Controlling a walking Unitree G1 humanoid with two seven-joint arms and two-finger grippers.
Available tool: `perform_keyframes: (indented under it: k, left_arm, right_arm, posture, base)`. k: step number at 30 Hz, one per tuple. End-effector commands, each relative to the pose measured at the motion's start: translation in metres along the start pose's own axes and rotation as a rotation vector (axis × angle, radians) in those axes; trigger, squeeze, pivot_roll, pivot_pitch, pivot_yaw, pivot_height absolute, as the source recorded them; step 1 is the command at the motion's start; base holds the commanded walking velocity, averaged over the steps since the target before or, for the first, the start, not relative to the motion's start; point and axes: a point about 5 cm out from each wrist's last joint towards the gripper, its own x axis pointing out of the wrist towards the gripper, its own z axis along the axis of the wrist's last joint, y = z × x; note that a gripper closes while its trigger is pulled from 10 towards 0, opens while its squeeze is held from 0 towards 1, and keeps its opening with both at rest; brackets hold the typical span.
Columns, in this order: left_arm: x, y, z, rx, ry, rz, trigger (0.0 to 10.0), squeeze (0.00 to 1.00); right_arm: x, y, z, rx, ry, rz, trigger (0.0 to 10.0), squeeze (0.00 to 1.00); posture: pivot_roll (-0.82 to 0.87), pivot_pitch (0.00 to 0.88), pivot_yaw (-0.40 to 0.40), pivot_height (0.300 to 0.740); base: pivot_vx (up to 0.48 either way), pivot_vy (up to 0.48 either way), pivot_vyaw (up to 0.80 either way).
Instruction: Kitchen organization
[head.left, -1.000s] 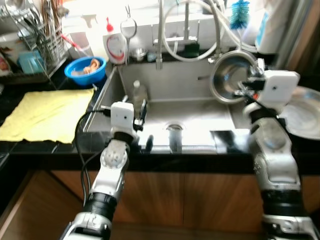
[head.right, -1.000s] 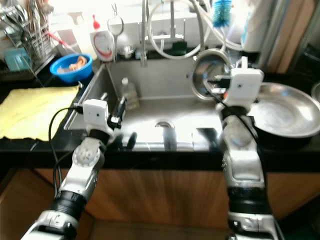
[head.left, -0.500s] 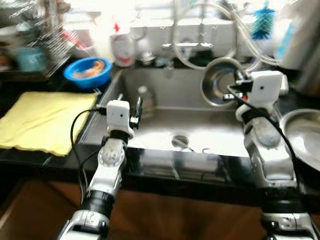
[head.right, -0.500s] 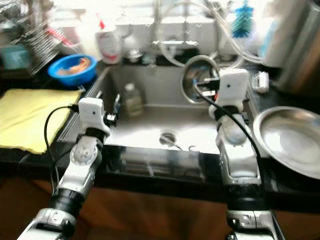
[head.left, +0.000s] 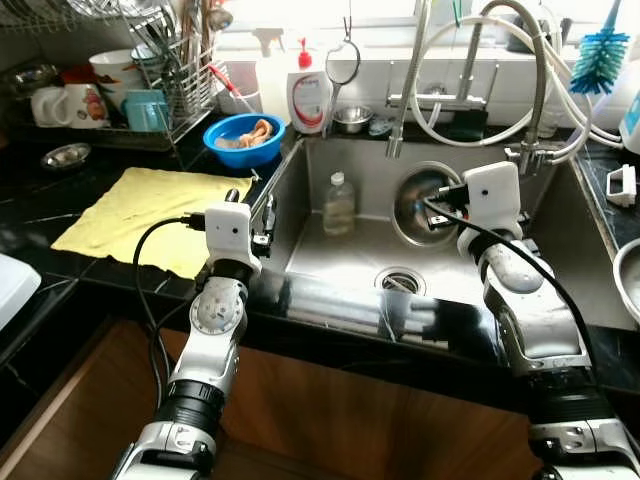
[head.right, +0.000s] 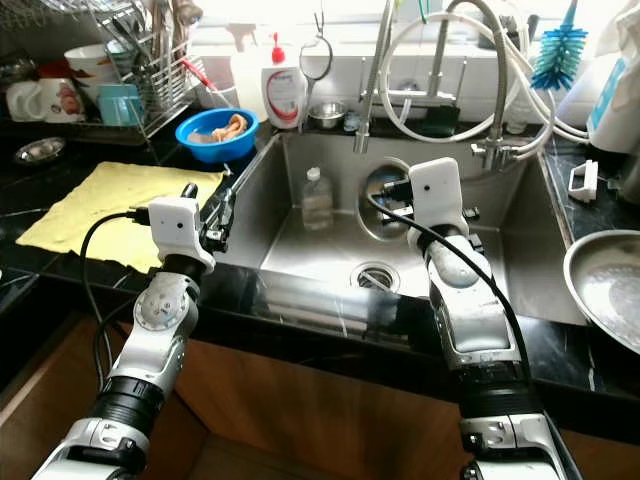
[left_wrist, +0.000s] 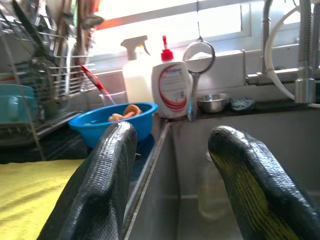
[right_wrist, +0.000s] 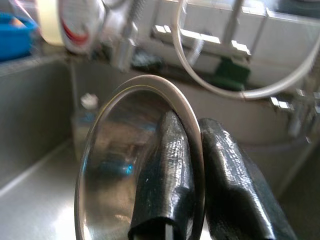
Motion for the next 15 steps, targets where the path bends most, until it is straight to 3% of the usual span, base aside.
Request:
perform_keyframes:
  k: [1,10,15]
  left_arm:
    - [-0.001,0.001,-0.003,0.002,0.011,-0.004,10.0,0.0]
    - [-0.001,-0.002,-0.003,-0.002,0.019,-0.025,10.0,0.0]
    - [-0.001,-0.002,-0.004,-0.002,0.021,-0.033,10.0,0.0]
  right_arm:
    - [0.003,-0.002,0.004,-0.002,0.006,-0.008,10.0,0.0]
    - [0.004,0.009,-0.014,-0.026,0.108,0.04,10.0,0.0]
    - [0.004,0.013,-0.017,-0.032,0.108,0.036,10.0,0.0]
  posture:
    - [-0.27,0.0,0.097,0.74]
    - [-0.28,0.0,0.102,0.74]
    - [-0.27,0.0,0.107,0.74]
  base:
    - [0.0,0.0,0.0]
    - [0.0,0.0,0.0]
    - [0.0,0.0,0.0]
